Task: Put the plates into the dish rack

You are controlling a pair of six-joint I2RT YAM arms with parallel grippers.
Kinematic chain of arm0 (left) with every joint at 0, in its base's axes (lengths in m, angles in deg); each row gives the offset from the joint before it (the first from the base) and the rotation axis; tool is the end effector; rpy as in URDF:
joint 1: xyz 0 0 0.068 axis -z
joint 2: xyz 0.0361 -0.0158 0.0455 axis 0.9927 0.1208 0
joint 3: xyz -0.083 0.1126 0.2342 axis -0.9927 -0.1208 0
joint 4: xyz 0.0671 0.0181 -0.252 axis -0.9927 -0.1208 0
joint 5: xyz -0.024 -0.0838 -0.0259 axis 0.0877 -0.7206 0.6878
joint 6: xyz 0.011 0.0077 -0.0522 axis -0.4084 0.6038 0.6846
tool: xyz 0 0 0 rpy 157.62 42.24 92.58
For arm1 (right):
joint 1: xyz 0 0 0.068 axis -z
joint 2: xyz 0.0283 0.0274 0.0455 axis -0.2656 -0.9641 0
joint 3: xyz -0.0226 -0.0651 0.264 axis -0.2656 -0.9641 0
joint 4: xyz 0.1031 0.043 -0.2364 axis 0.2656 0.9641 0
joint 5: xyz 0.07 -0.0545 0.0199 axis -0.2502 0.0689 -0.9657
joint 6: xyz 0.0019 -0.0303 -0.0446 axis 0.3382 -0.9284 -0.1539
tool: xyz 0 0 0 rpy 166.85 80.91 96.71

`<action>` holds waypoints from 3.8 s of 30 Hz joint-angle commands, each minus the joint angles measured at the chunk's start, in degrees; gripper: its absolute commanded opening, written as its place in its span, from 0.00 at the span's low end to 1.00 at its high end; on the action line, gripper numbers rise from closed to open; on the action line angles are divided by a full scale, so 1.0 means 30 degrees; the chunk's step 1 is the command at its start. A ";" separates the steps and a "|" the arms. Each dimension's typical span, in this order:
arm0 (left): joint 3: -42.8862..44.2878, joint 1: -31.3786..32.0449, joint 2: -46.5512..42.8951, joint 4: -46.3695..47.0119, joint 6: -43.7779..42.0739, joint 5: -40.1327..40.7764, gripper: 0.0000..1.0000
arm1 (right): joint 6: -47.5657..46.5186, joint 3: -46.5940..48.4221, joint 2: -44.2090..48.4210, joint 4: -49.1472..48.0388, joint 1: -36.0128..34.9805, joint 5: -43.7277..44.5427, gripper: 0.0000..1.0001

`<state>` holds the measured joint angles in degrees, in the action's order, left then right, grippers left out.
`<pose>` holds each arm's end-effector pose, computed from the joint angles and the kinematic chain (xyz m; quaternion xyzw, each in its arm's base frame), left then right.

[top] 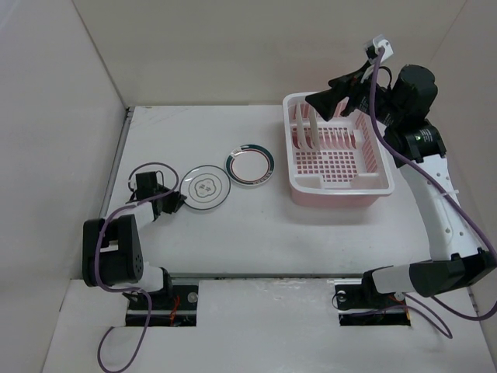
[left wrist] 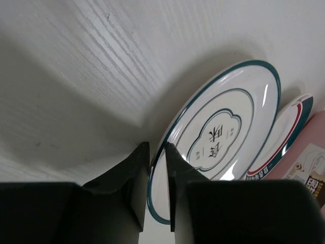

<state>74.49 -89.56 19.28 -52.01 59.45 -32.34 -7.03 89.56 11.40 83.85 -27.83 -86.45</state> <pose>0.2620 0.0218 0.1483 -0.4355 0.8030 -0.2587 0.3140 0.2719 0.0797 0.5065 -0.2331 0.6561 0.3113 0.6467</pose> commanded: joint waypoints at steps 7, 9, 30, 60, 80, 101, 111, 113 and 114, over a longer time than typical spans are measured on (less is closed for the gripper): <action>0.0124 -0.0030 -0.0370 -0.1543 -0.0396 0.1292 0.00 | -0.0342 0.0860 0.0416 -0.0203 -0.0135 -0.0018 1.00; -0.0081 -0.0030 -0.1332 -0.1717 -0.0396 0.1846 0.00 | -0.0342 0.0860 0.0416 -0.0203 -0.0135 -0.0018 1.00; 1.0109 -0.0030 -0.3659 -1.1611 -0.3120 0.0268 0.00 | -1.2905 -0.0194 -0.2833 0.4103 -1.2135 1.0983 1.00; 1.3279 0.0818 -0.4063 -1.4318 -0.1040 -0.5212 0.00 | -1.4551 0.3819 -1.1592 0.2111 -1.5253 1.5100 0.86; 1.2841 0.1201 -0.4063 -1.1070 -0.0864 -0.5825 0.07 | -1.2884 0.3118 -1.0719 0.1935 -1.5253 1.5390 0.00; 1.8252 0.7432 -0.0405 -1.5486 -0.8042 0.8668 1.00 | -0.2514 0.2215 -0.2250 0.3049 -0.0318 0.9333 0.00; 1.8201 0.7470 -0.1571 -1.1948 -0.7573 0.5514 1.00 | -0.0958 -0.0956 -0.3949 0.1115 0.2531 0.6838 0.00; 1.7702 0.7089 -0.1573 -1.1709 -0.7749 0.4927 1.00 | -0.0958 -0.1132 -0.4707 0.0939 0.2705 0.6838 0.00; 1.7702 0.6915 -0.1225 -1.1912 -0.7749 0.4751 1.00 | -0.0958 -0.1132 -0.4972 0.0939 0.2706 0.7012 0.00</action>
<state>128.71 -67.55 16.79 -91.88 37.31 -15.12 -11.16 85.22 -3.73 92.75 -20.22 -63.46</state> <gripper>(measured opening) 0.997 0.187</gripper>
